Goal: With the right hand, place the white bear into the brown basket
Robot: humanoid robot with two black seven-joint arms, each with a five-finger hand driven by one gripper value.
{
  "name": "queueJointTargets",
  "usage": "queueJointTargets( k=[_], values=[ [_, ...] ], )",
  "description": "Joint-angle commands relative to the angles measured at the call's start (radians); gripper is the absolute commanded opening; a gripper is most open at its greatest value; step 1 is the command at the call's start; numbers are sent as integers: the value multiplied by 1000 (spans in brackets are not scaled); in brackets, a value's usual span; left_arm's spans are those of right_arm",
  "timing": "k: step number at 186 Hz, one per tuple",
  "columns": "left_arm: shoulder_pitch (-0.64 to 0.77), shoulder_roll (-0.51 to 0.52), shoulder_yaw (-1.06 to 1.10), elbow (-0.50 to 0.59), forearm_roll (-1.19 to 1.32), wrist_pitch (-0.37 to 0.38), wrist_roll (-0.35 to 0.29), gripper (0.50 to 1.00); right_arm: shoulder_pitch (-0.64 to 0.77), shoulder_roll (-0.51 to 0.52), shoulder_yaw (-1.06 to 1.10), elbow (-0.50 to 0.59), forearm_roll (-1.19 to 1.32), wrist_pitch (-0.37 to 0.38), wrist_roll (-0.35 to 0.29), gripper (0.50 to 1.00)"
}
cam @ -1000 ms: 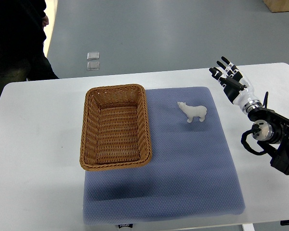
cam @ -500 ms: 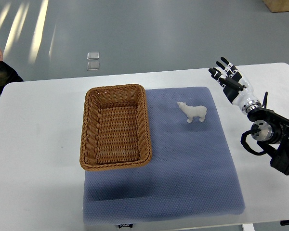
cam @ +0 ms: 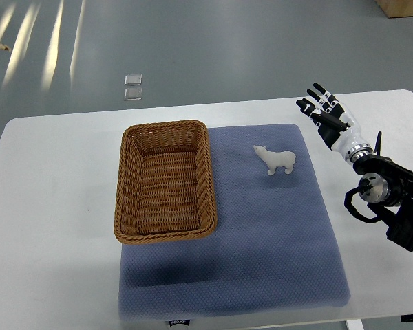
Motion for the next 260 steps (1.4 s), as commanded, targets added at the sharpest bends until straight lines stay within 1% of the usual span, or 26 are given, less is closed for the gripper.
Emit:
queueJointTargets(
  k=[1, 29, 51, 73, 89, 124, 138, 162, 185, 207, 220, 248, 260],
  values=[
    [0, 0, 0, 0, 0, 0, 1, 1000, 1, 0, 1, 0, -3, 9, 2, 921],
    [0, 0, 0, 0, 0, 0, 1, 1000, 1, -2, 2, 0, -3, 14, 2, 921],
    [0, 0, 0, 0, 0, 0, 0, 1000, 3, -3, 1, 0, -4, 34, 2, 924],
    [0, 0, 0, 0, 0, 0, 0, 1000, 4, -11, 2, 0, -43, 37, 3, 924],
    [0, 0, 0, 0, 0, 0, 0, 1000, 6, -12, 4, 0, -56, 37, 17, 919],
    [0, 0, 0, 0, 0, 0, 1, 1000, 10, -23, 4, 0, -108, 38, 20, 921],
    [0, 0, 0, 0, 0, 0, 1, 1000, 29, -31, 2, 0, -165, 38, 40, 919],
    [0, 0, 0, 0, 0, 0, 1, 1000, 50, -52, 1, 3, -286, 47, 77, 919],
    [0, 0, 0, 0, 0, 0, 1, 1000, 69, -64, -6, 6, -418, 92, 98, 919],
    [0, 0, 0, 0, 0, 0, 1, 1000, 84, -83, -7, 16, -618, 129, 131, 915],
    [0, 0, 0, 0, 0, 0, 1, 1000, 92, -92, -9, 42, -762, 136, 163, 915],
    [0, 0, 0, 0, 0, 0, 1, 1000, 89, -140, -10, 137, -1052, 135, 163, 915],
    [0, 0, 0, 1, 0, 0, 1, 1000, 89, -152, -10, 169, -1132, 135, 163, 915]
  ],
)
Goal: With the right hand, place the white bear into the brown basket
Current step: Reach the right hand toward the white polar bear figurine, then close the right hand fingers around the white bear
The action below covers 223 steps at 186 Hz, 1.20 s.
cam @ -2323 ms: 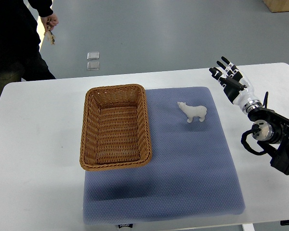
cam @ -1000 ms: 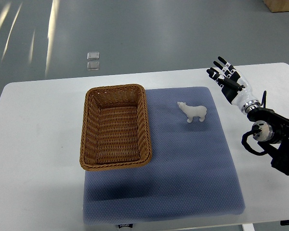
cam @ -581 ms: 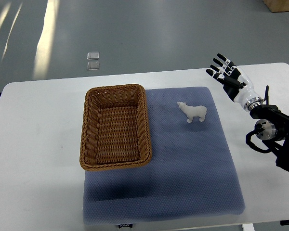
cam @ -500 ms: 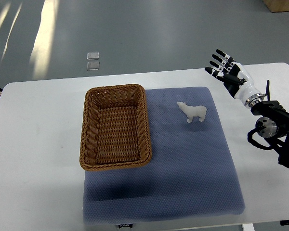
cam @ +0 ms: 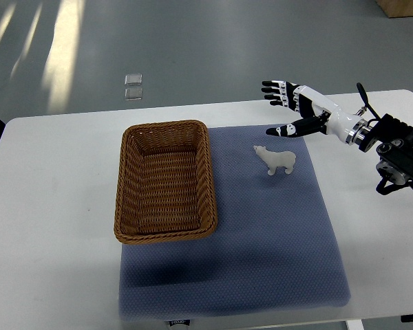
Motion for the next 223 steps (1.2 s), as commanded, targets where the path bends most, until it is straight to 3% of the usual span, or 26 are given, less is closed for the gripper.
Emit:
queueJointTargets(
  k=[1, 41, 76, 105, 144, 170, 187, 223],
  values=[
    [0, 0, 0, 0, 0, 0, 0, 1000, -2, -27, 0, 64, -166, -2, 1, 915],
    [1, 0, 0, 1, 0, 0, 0, 1000, 4, -41, -49, 89, -359, -27, 1, 913],
    [1, 0, 0, 1, 0, 0, 0, 1000, 26, -39, -178, 84, -394, -203, 1, 913],
    [0, 0, 2, -2, 0, 0, 0, 1000, 44, -38, -247, 78, -394, -263, -1, 913],
    [0, 0, 2, -2, 0, 0, 0, 1000, 47, -39, -266, 64, -394, -277, -16, 913],
    [0, 0, 2, -2, 0, 0, 0, 1000, 47, -39, -267, 51, -394, -275, -76, 909],
    [0, 0, 2, -2, 0, 0, 0, 1000, 47, -38, -267, 49, -396, -275, -82, 905],
    [0, 0, 3, -2, 0, 0, 0, 1000, 58, -36, -272, 40, -396, -275, -135, 866]
  ],
)
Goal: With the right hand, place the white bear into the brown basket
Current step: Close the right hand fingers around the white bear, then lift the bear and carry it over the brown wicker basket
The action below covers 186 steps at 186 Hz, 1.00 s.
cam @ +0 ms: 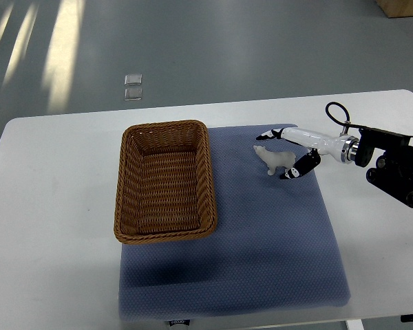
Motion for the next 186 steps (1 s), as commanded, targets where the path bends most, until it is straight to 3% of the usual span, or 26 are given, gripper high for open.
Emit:
queueJointTargets(
  k=[1, 70, 120, 156, 186],
  values=[
    [0, 0, 0, 0, 0, 0, 0, 1000, 9, 2, -4, -1, 1, 0, -17, 864],
    [0, 0, -1, 0, 0, 0, 0, 1000, 29, 7, -44, 0, 1, 0, -17, 793],
    [0, 0, 0, 0, 0, 0, 0, 1000, 32, 8, -57, 0, -1, -1, -19, 668],
    [0, 0, 0, 0, 0, 0, 0, 1000, 32, 8, -59, 0, -1, -23, -20, 500],
    [0, 0, 0, 0, 0, 0, 0, 1000, 32, 8, -56, 0, -2, -26, -20, 500]
  ],
)
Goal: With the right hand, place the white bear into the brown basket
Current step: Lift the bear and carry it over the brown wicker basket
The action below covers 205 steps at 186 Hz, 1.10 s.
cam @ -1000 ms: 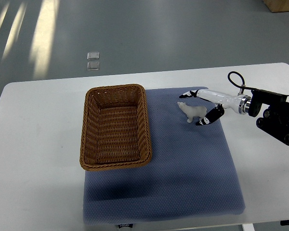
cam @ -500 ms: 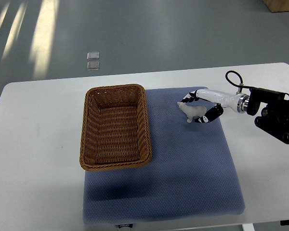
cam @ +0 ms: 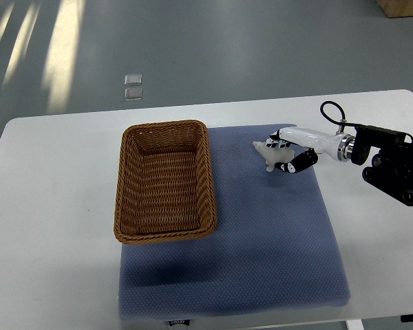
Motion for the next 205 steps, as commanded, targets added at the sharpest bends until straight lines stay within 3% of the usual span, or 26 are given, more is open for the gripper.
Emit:
queueJointTargets(
  k=[1, 36, 102, 154, 205],
  values=[
    [0, 0, 0, 0, 0, 0, 0, 1000, 0, 0, 3, 0, -1, -3, 1, 500],
    [0, 0, 0, 0, 0, 0, 0, 1000, 8, -8, 6, 11, -1, -34, 1, 500],
    [0, 0, -2, 0, 0, 0, 0, 1000, 172, 17, 1, 72, -1, -32, 2, 500],
    [0, 0, -3, -1, 0, 0, 0, 1000, 307, 193, -94, 92, -15, -29, 1, 500],
    [2, 0, -3, 0, 0, 0, -2, 1000, 360, 299, -155, 92, -20, -27, 1, 500]
  ],
)
